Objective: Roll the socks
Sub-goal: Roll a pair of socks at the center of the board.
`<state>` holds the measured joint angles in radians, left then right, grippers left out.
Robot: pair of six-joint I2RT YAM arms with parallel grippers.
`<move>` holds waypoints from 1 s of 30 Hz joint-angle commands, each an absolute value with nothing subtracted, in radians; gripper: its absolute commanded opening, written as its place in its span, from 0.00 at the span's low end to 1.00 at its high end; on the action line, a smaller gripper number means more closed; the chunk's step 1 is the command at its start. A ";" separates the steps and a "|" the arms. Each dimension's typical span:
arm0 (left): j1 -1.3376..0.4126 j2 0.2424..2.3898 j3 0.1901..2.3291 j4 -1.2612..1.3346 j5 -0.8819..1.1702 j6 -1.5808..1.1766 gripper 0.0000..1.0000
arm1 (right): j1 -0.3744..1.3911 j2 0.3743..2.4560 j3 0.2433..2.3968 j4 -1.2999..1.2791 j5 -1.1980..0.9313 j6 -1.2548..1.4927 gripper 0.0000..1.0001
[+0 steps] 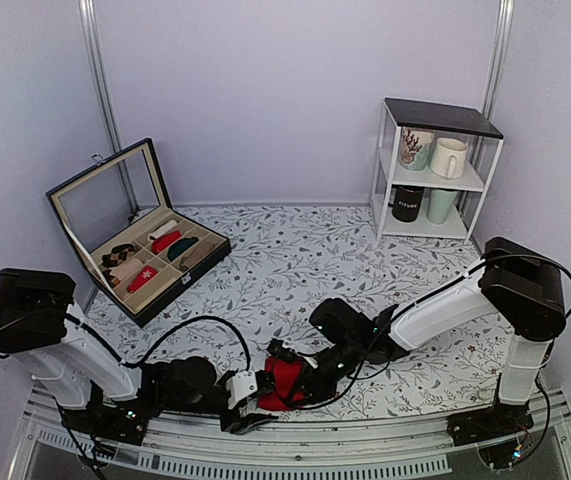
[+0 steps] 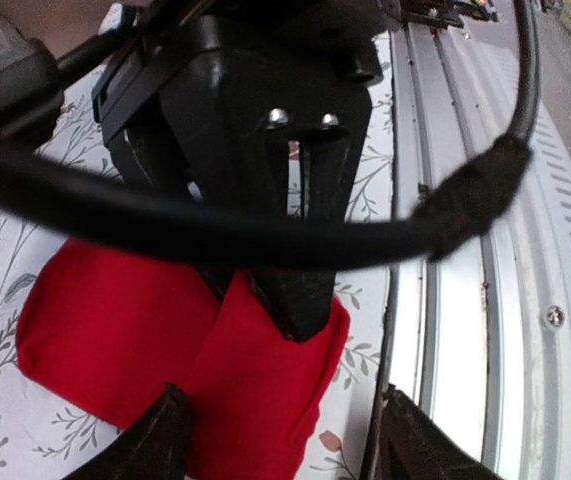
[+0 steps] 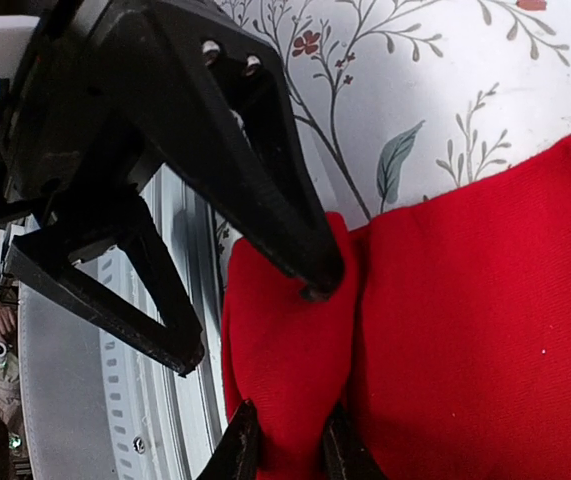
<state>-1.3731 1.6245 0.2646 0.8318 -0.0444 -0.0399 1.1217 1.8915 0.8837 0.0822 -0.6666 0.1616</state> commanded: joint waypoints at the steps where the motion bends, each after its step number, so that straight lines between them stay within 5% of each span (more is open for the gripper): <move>1: -1.387 1.648 0.252 0.844 -0.109 -0.035 0.66 | 1.130 1.969 0.857 -0.083 -0.660 0.161 0.19; 4: -1.391 1.619 0.241 0.843 -0.140 -0.025 0.76 | 1.129 1.971 0.858 -0.086 -0.654 0.160 0.19; 6: -1.391 1.594 0.236 0.838 -0.168 -0.026 0.98 | 1.129 1.972 0.860 -0.086 -0.651 0.160 0.19; 17: -1.393 1.534 0.172 0.931 -0.174 -0.031 0.99 | 1.130 1.982 0.867 -0.090 -0.649 0.156 0.18; 27: -1.395 1.646 0.244 0.912 -0.044 -0.002 0.62 | 1.129 1.990 0.875 -0.102 -0.649 0.157 0.18; 30: -1.394 1.667 0.253 0.913 -0.045 -0.007 0.41 | 1.128 1.988 0.873 -0.103 -0.647 0.159 0.18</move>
